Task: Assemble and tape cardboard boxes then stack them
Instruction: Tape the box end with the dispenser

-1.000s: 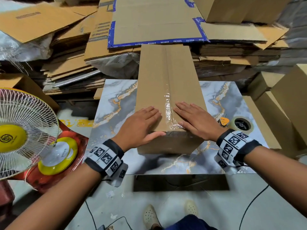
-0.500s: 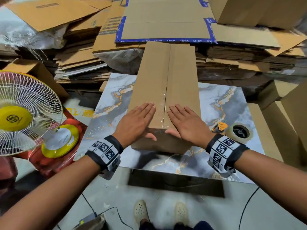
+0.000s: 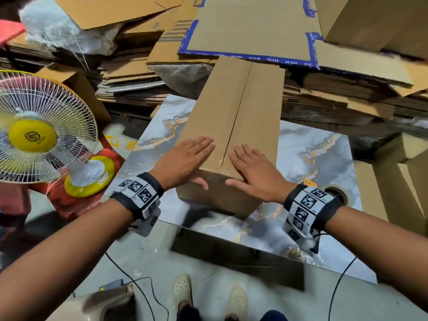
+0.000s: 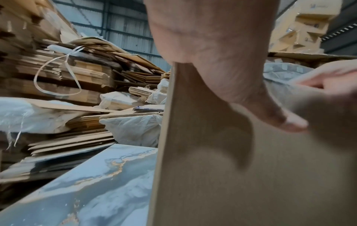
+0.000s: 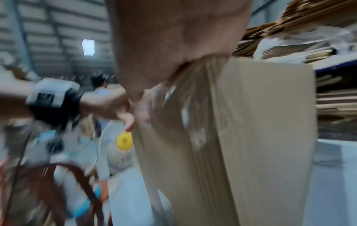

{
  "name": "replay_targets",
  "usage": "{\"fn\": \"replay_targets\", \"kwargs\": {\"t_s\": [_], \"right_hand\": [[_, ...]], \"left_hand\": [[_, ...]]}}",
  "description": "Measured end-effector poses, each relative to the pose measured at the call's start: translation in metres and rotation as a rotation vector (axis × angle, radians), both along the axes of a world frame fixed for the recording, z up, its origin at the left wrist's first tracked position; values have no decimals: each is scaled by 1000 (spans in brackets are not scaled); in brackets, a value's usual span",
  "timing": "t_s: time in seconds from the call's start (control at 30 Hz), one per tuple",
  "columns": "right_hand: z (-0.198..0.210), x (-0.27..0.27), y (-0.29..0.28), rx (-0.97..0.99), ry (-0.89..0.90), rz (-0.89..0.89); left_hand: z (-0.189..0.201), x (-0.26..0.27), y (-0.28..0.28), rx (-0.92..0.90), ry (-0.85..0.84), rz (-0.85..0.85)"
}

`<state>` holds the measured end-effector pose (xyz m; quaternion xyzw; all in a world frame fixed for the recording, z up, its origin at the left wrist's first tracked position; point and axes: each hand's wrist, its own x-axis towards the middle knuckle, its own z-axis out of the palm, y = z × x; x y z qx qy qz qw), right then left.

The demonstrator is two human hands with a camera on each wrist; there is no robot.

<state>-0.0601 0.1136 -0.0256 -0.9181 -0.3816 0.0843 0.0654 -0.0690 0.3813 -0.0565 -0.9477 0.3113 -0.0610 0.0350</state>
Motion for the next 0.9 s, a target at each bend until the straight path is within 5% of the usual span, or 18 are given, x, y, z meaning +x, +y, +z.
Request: {"fn": "replay_targets", "kwargs": {"t_s": [0.07, 0.13, 0.27, 0.43, 0.9], "right_hand": [[16, 8, -21, 368, 246, -102], [24, 16, -51, 538, 286, -157], [11, 11, -94, 264, 202, -24], [-17, 8, -103, 179, 1, 97], [-59, -6, -86, 492, -274, 20]], "left_hand": [[5, -4, -3, -50, 6, 35], [9, -8, -7, -93, 28, 69], [14, -11, -22, -56, 36, 92], [20, -1, -56, -47, -2, -72], [12, 2, -70, 24, 16, -72]]}}
